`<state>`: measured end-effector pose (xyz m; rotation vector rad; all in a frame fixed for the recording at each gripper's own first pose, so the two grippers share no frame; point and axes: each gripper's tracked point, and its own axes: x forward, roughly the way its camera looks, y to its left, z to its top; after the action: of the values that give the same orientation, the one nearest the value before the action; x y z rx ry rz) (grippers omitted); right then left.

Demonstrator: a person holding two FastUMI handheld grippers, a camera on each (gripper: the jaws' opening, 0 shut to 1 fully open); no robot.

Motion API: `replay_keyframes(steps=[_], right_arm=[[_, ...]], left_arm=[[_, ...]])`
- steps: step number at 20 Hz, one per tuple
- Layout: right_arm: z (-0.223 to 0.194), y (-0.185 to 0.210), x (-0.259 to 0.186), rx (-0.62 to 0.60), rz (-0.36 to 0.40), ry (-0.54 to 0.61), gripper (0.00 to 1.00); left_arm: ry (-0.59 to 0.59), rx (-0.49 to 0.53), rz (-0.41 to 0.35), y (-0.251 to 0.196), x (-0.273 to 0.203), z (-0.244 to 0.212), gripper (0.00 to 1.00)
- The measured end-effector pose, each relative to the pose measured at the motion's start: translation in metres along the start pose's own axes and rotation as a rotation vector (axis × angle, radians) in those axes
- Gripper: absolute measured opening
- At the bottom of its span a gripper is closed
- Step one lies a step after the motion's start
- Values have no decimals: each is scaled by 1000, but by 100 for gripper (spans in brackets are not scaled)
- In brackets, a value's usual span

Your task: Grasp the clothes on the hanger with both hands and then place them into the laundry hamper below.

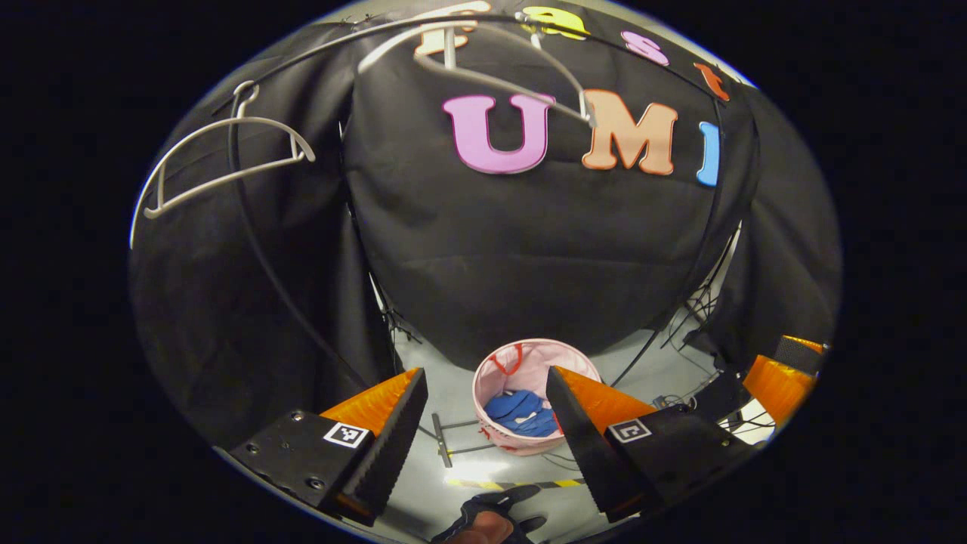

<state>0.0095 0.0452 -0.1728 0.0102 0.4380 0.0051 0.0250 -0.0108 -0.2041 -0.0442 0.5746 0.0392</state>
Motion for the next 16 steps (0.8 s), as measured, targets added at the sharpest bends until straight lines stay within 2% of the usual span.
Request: replay_keyframes(steps=[4,7,8,9,13,16], right_arm=[[39,16,-31,0,35,-74,99],[63,21,-49,56,64,-133,99],[69,20,-52,73,70,-145,96],[73,16,-55,79,67,-163,99],[69,-17,-47,8,-29,-164,99],[77,-26,-48,16,-41,-195,100]], left_arm=[[-91,-13,-20,-5,-35,42,99],[-137,-37,-35,-5,-59,63,100],[-157,-42,-43,-8,-65,70,99],[-180,-40,-46,-6,-71,77,99],[-252,-8,-64,-7,-90,97,99],[-332,37,-50,-4,-103,122,100]])
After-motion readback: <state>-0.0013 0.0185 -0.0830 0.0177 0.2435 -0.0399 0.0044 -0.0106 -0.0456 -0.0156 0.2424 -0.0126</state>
